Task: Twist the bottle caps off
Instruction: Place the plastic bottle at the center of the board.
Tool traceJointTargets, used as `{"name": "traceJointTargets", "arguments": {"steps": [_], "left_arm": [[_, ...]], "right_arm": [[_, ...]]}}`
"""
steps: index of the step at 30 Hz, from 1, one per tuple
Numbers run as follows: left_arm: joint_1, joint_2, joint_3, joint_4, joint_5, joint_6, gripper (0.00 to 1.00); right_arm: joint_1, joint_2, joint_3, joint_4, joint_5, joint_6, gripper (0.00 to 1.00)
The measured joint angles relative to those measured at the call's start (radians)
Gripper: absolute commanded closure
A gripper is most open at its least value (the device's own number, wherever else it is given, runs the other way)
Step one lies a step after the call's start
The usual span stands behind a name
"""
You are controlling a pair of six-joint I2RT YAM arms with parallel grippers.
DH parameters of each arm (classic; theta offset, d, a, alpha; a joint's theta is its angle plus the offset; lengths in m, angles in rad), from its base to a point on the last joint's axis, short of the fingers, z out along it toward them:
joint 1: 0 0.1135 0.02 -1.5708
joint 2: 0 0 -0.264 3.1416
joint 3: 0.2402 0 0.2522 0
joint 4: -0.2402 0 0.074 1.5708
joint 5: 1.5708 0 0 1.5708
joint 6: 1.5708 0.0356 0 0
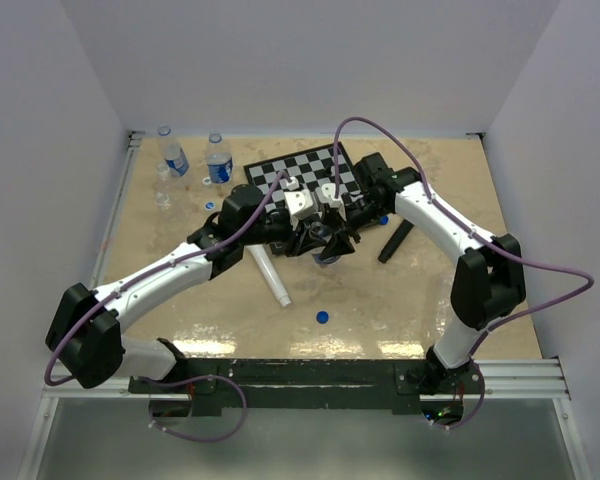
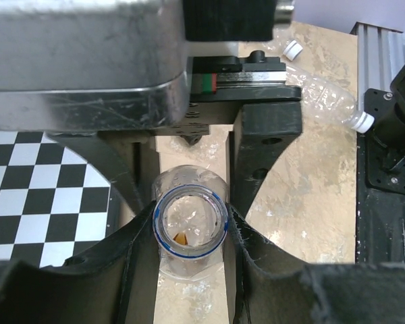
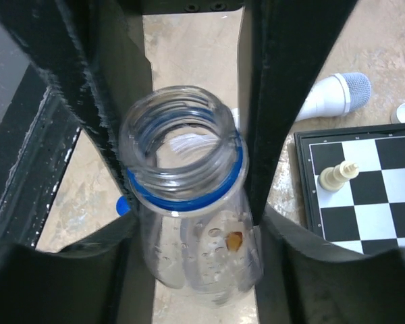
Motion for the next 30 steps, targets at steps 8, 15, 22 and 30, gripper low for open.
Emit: {"name": "traceJointTargets", "arguments": {"steps": [8,15,22,30], "left_arm": [[0.007,-0.021,-0.002,-0.016,-0.019,-0.013,0.32],[0.020,-0.159,-0.002,-0.017,-0.107,-0.017,0.07],[0.020,-0.350,-0.056,0.002,-0.237,0.066,0.01],[0.020,-0.437,-0.295,0.021,-0.358,0.117,0.00]], "right_arm": [[0.000,-0.033,-0.040,0.049,-0.005,0.036,0.73],[-0.080,-0.060,-0.050,0.061,0.016,0.050,0.75],[-0.280,-0.060,-0.021,0.063,0.008,0.074,0.75],[-0.552,-0.077,0.016,0.481,0.082,0.479,0.71]]}}
